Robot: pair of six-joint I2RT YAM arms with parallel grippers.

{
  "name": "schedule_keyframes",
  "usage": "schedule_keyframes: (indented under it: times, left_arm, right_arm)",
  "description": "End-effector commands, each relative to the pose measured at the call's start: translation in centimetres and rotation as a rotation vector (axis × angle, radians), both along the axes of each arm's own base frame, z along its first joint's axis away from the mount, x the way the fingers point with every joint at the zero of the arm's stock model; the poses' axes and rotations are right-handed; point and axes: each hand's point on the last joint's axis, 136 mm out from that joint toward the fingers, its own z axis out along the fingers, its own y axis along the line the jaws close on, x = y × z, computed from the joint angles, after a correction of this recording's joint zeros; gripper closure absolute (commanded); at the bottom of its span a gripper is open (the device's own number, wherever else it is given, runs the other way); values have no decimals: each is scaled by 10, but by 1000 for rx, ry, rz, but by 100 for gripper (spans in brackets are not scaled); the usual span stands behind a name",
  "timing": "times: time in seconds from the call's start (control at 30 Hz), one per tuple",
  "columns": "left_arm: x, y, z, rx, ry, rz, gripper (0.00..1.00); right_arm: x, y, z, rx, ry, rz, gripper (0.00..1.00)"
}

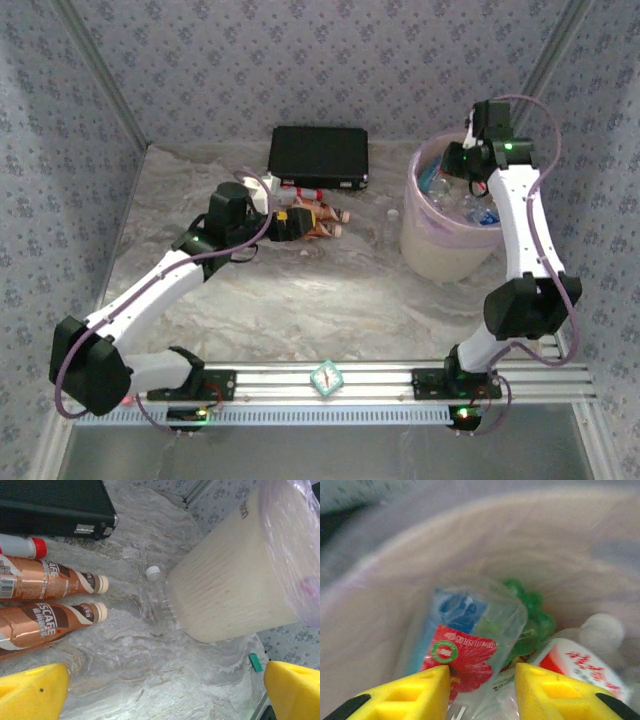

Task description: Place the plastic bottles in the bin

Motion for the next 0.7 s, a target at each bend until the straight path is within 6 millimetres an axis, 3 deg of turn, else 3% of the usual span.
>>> schedule_keyframes:
  times: [0.0,0.17,0.3,0.47,0.67]
  left_arm:
    - [2,-6,6,-5,-7,-7,0]
    - [8,-21,-6,30,42,-13,0]
    - [8,-61,-22,98,65,-39,0]
    - [18,-116,-56,70,180,-81,2]
    - [25,-167,-102,103,285,-122,4]
  right_arm:
    - [3,7,-5,44,-2,11,60]
    - [-14,0,52,23,-113,1,57]
    - [-42,-4,94,25,-206,-21,45]
    - [-79,11,115,164,-283,22,34]
    - [-105,28,137,315,-356,89,30]
